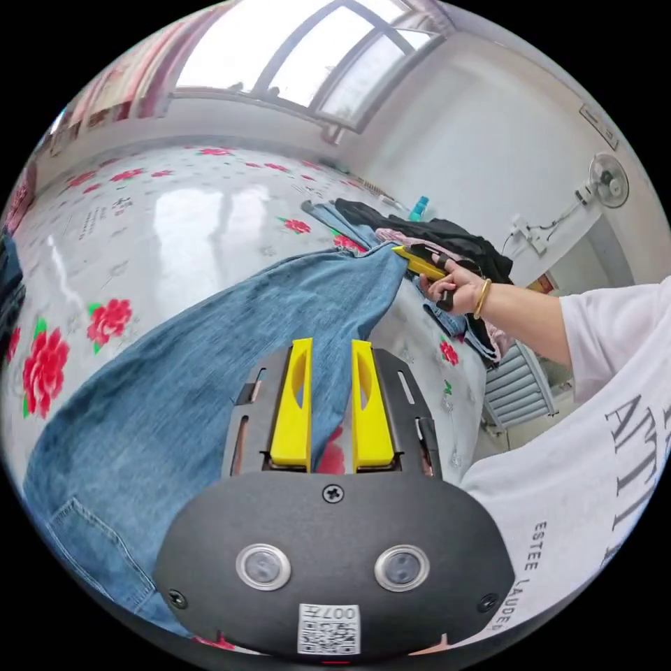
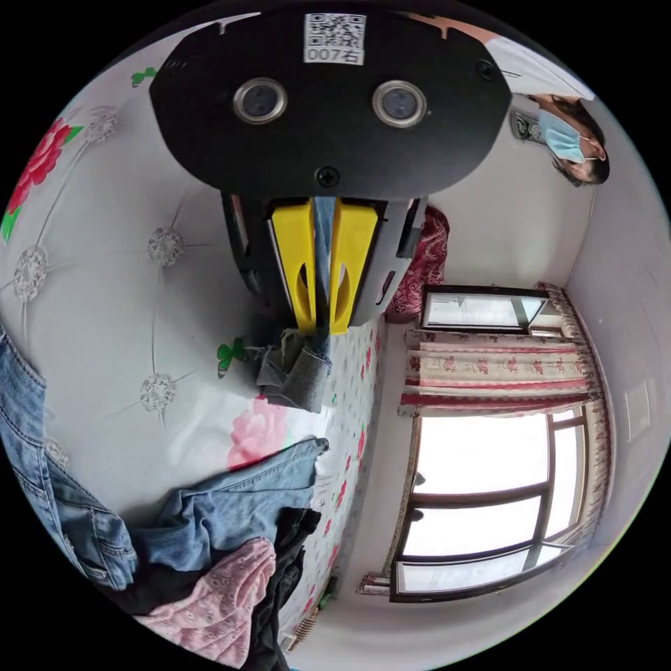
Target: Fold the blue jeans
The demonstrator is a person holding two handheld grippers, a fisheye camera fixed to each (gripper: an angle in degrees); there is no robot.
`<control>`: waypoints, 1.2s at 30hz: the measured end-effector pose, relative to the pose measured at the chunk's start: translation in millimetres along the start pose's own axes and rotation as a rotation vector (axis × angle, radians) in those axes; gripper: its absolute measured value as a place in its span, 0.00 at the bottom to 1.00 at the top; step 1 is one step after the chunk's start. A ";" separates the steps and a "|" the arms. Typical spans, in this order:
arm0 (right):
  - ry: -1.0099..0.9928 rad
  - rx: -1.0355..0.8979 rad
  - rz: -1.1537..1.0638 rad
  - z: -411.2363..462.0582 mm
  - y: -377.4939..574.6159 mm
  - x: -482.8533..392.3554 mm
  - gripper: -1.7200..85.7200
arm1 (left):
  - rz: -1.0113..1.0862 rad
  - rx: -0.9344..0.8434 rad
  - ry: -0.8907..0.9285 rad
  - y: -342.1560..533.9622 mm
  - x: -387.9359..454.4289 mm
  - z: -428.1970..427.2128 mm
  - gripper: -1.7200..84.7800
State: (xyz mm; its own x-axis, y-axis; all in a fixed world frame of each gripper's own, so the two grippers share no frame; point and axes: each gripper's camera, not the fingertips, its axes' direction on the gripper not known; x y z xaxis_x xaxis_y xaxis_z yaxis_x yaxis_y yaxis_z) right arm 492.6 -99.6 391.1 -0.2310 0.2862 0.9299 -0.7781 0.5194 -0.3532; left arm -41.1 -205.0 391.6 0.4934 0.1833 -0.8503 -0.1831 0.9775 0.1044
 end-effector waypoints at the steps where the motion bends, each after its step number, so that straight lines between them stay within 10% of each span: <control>1: -0.006 0.009 0.008 -0.7 -2.6 7.2 0.02 | 0.031 -0.057 0.032 -11.5 5.7 24.4 0.11; 4: -0.025 -0.009 0.028 4.6 -8.5 21.4 0.02 | 0.099 -0.305 0.027 -16.3 22.8 89.6 0.11; 14: 0.040 -0.088 -0.180 30.1 -12.4 -10.8 0.02 | 0.380 -0.106 0.022 29.6 64.1 17.1 0.09; 20: 0.137 -0.294 -0.644 92.0 37.1 -113.7 0.03 | -0.236 -0.069 0.110 119.8 -12.9 -60.8 0.08; 28: 0.091 -0.799 -1.433 209.8 267.8 -211.4 0.04 | -1.248 0.440 -0.292 312.9 -81.5 -217.0 0.12; 36: 0.419 -1.265 -1.325 340.5 425.8 -59.2 0.06 | -1.453 0.768 -0.137 364.2 -126.7 -223.9 0.22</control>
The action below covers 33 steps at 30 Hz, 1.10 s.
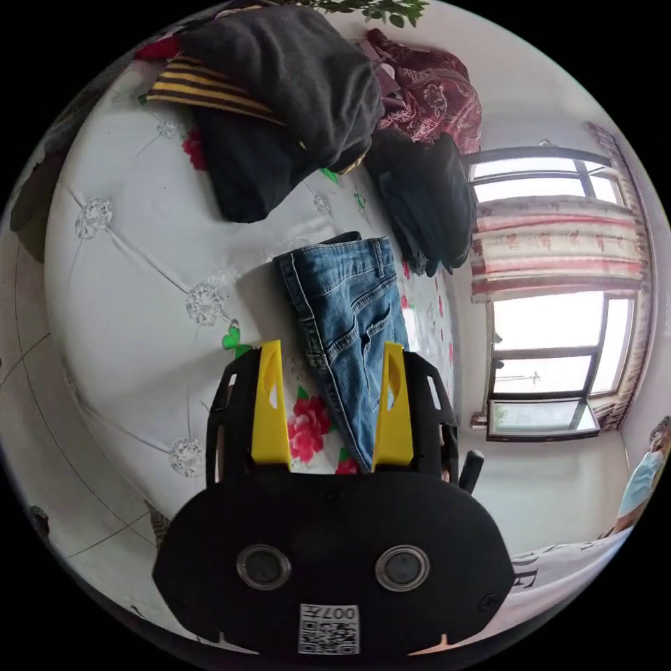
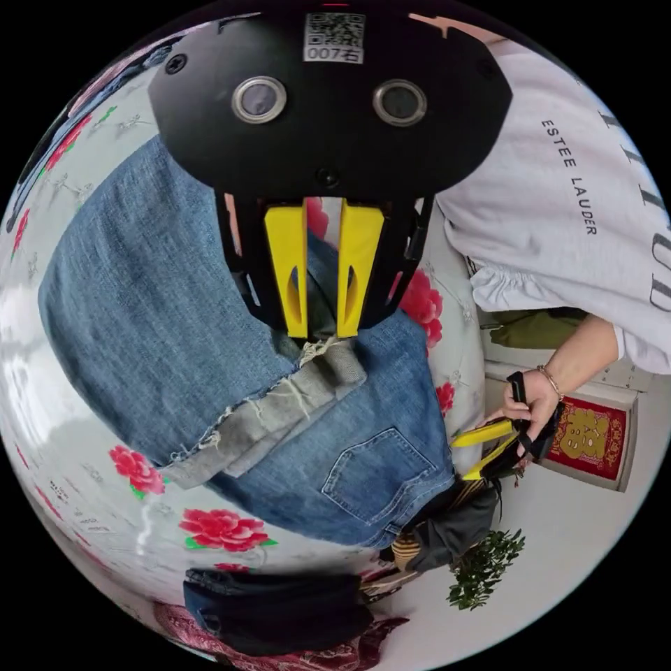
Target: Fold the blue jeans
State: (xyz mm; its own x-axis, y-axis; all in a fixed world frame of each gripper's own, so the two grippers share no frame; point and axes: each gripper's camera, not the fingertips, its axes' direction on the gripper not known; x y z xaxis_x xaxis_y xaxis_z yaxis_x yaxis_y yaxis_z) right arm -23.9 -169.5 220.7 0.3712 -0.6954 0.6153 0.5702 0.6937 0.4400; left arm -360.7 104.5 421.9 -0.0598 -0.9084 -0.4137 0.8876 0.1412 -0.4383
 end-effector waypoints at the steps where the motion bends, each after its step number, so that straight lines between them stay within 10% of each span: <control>1: -0.001 0.067 0.001 -12.0 5.1 -6.2 0.06 | -0.016 0.007 0.005 -3.6 -3.0 5.1 0.21; 10: -0.135 0.189 0.122 -48.9 49.1 16.6 0.04 | -0.080 0.060 0.080 -9.2 -3.9 28.8 0.10; 15: -0.221 0.342 0.258 -77.8 102.7 40.3 0.03 | 0.331 0.040 0.066 5.9 110.2 27.4 0.08; 22: -0.200 0.546 0.543 -124.5 215.1 98.3 0.02 | 1.159 -0.201 0.113 135.2 303.2 86.9 0.08; 33: -0.251 0.711 0.828 -130.6 310.2 181.0 0.06 | 1.273 -0.776 0.165 295.7 301.5 244.4 0.12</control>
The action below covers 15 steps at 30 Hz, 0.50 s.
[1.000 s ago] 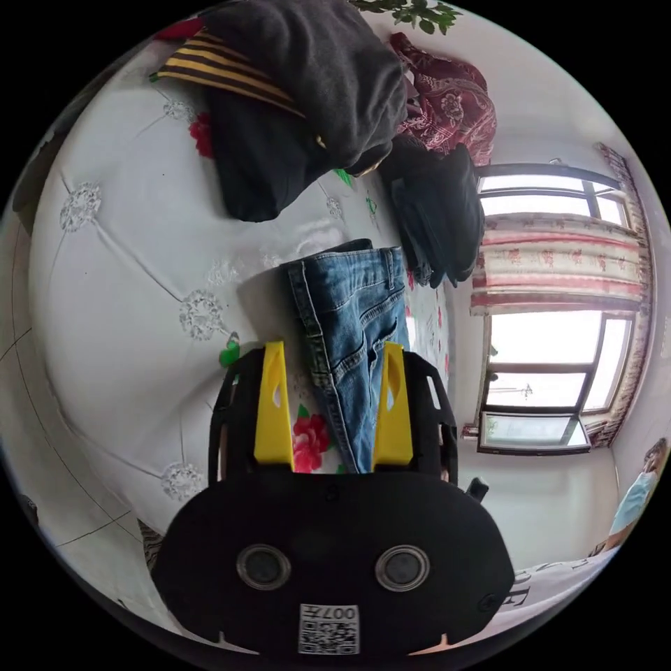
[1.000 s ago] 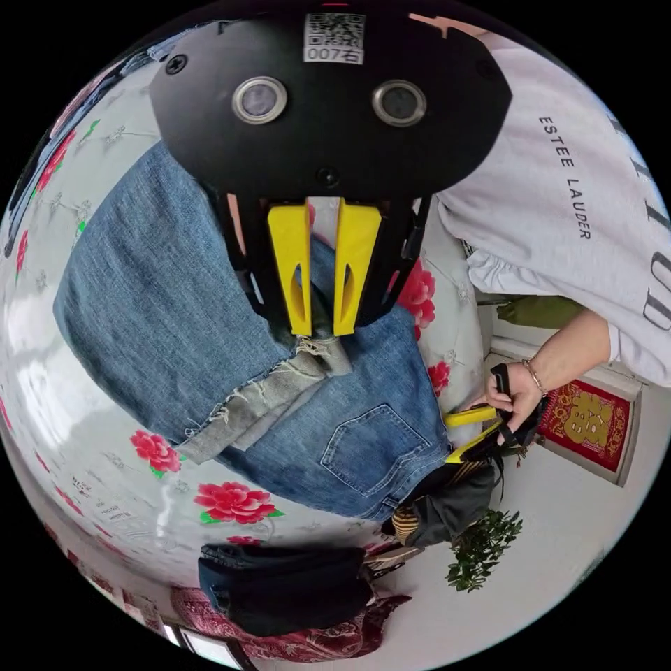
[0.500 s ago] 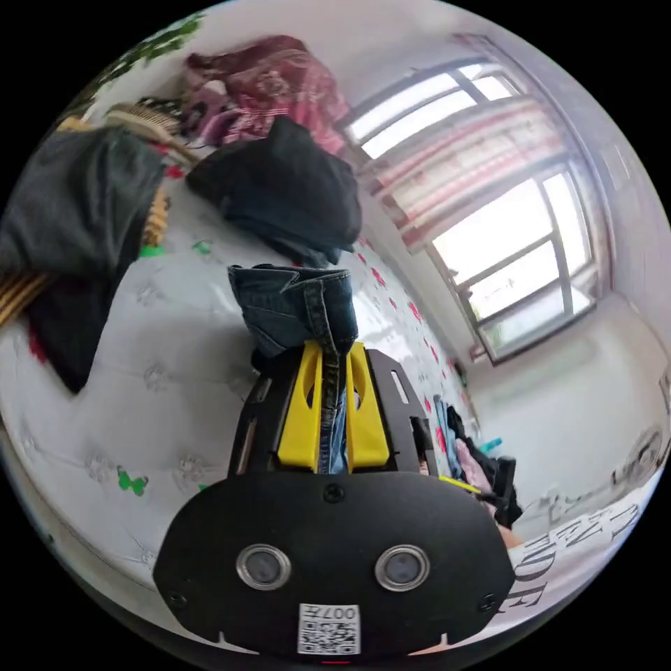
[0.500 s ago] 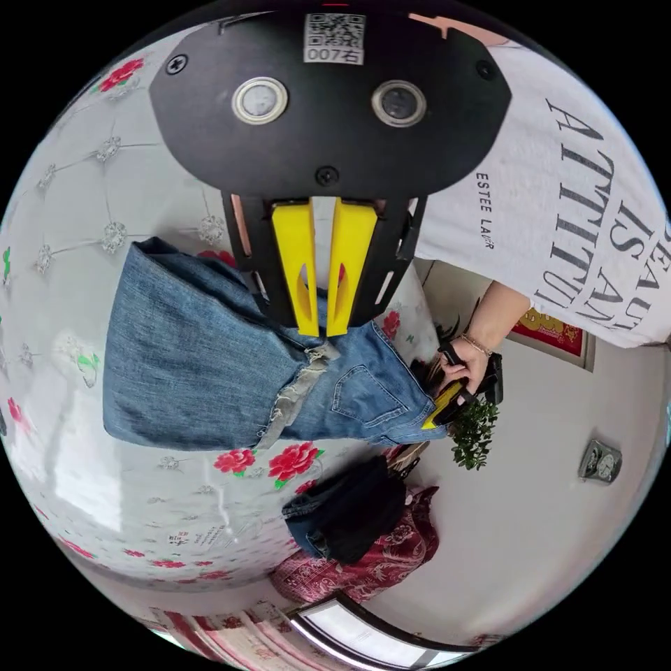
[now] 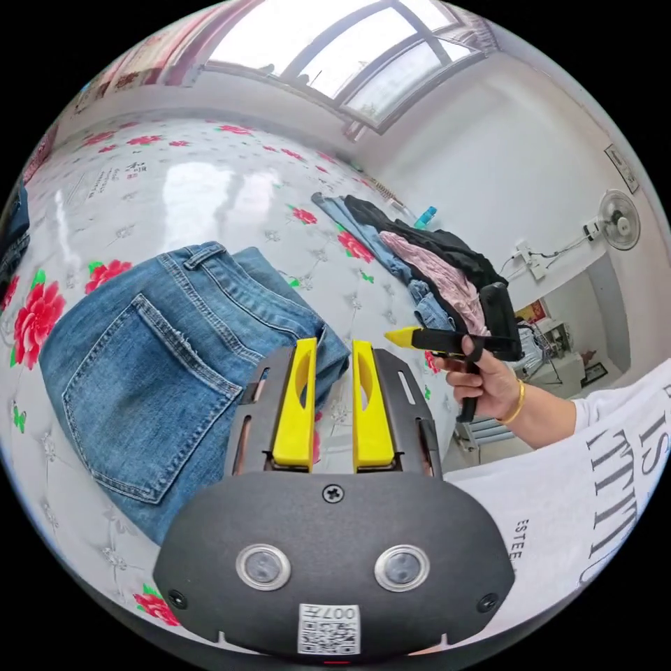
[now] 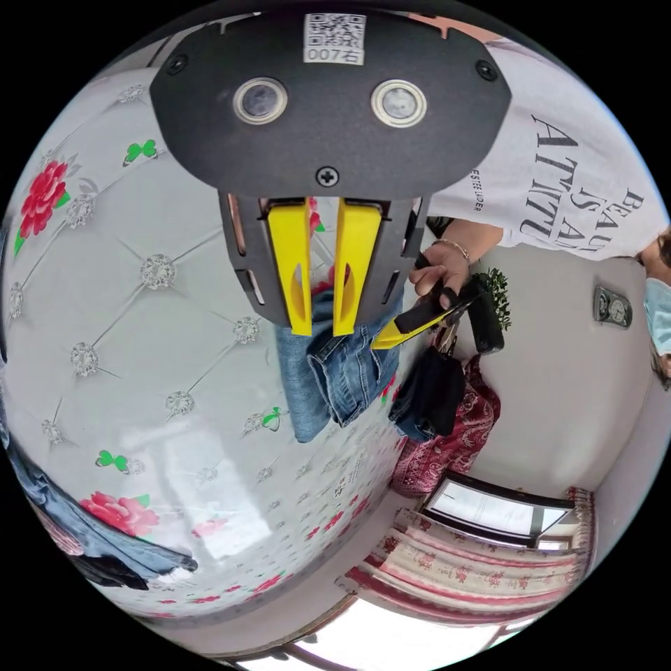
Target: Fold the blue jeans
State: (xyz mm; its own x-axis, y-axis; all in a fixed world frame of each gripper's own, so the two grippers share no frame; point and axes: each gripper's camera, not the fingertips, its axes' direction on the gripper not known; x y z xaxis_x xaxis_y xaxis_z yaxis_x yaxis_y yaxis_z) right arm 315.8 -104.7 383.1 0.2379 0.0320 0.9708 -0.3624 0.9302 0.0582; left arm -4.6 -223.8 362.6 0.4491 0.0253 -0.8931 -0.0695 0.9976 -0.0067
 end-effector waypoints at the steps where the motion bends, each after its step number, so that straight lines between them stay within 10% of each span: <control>1: -0.005 -0.001 -0.004 0.1 -9.8 5.8 0.06 | 0.005 0.006 -0.021 6.1 0.0 -9.1 0.12; 9: 0.006 -0.113 -0.008 42.7 -102.0 44.0 0.09 | -0.464 0.145 -0.206 76.9 -107.6 -104.5 0.18; 15: 0.013 -0.316 -0.012 98.6 -151.2 55.3 0.07 | -0.622 0.065 -0.002 89.9 -165.0 -73.9 0.24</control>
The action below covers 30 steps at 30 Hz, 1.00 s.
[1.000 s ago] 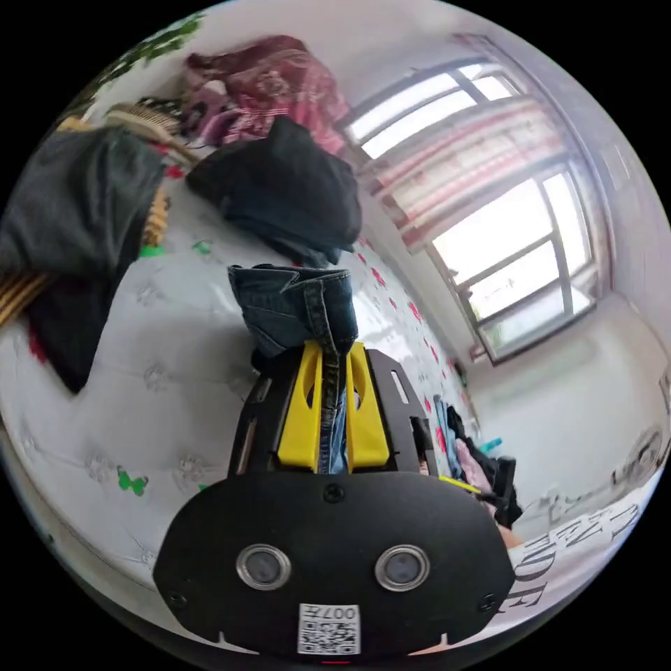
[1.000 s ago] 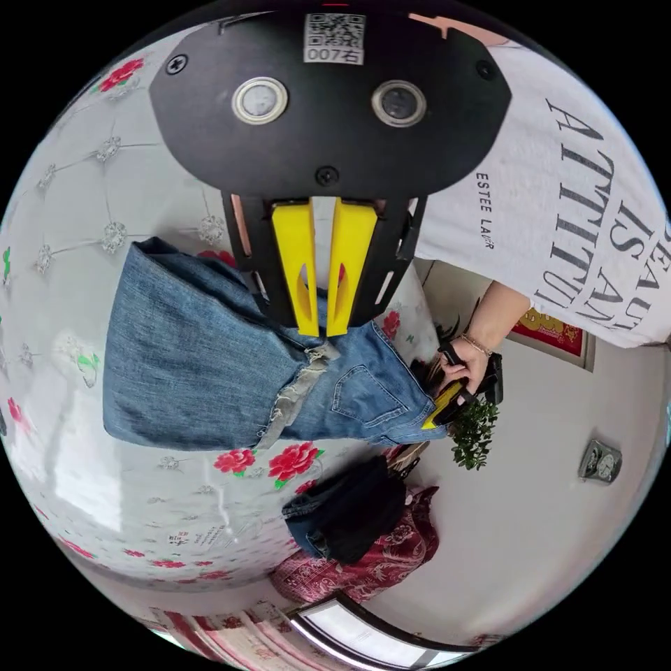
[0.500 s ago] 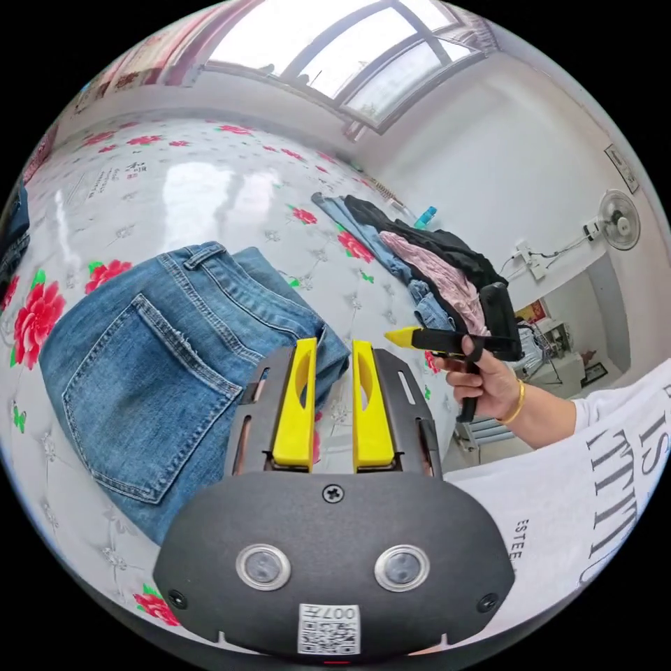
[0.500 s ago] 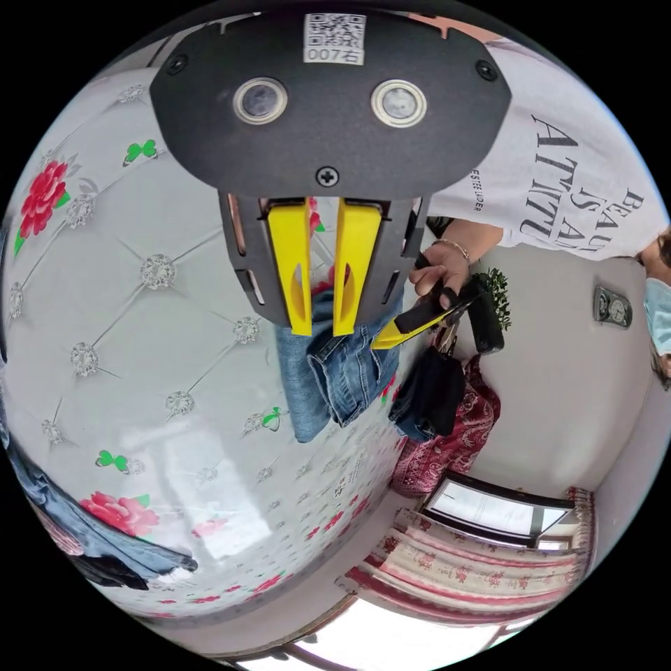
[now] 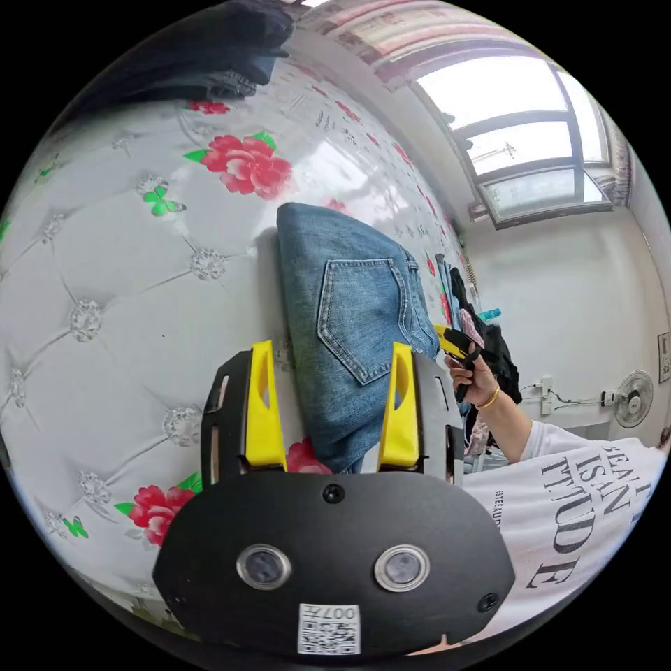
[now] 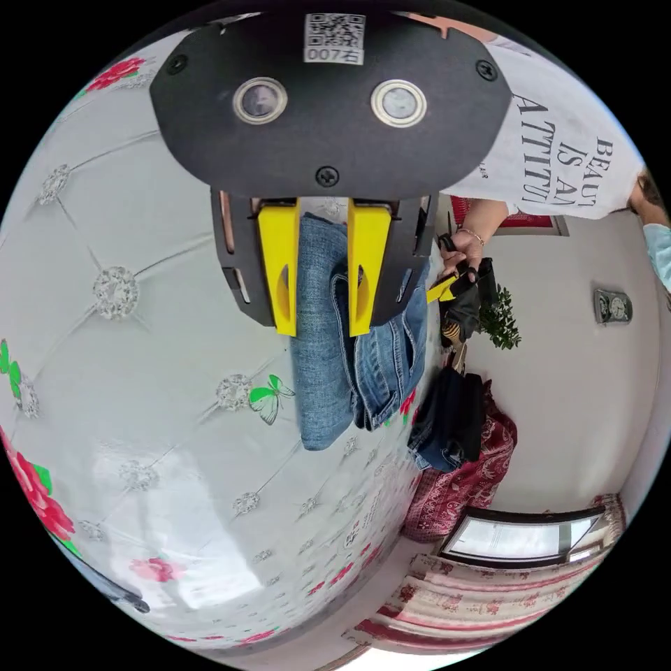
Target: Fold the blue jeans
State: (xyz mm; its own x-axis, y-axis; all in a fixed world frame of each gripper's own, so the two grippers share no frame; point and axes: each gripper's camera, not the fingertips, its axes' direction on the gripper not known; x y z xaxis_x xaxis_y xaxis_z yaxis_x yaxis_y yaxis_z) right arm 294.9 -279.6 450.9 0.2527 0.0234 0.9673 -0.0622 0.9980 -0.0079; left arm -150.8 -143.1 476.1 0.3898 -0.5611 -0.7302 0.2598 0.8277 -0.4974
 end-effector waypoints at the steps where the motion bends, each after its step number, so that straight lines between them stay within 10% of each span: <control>1: 0.005 -0.033 0.014 5.4 -7.5 1.9 0.06 | 0.020 0.040 -0.015 -3.4 2.5 3.7 0.22; 8: -0.096 -0.093 -0.018 -17.2 -38.9 -13.3 0.03 | 0.039 -0.002 0.106 -34.2 0.9 21.0 0.08; 17: -0.348 0.011 -0.373 -53.0 -186.8 -228.5 0.02 | 0.229 0.369 0.163 -123.3 38.6 -148.2 0.07; 24: -0.225 0.149 -0.513 32.8 -311.2 -446.5 0.02 | 0.048 0.687 -0.172 -200.2 13.5 -311.3 0.11; 30: -0.006 -0.046 -0.477 150.1 -227.6 -366.6 0.02 | 0.071 0.552 -0.480 -128.5 -16.9 -228.0 0.14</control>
State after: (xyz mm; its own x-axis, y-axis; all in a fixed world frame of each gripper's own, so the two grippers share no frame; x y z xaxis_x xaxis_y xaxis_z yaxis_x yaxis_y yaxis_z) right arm 71.5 -524.0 136.2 0.2375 -0.4384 0.8668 0.1021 0.8987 0.4266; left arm -392.2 -240.9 445.5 0.7333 -0.5473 -0.4034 0.5775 0.8145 -0.0554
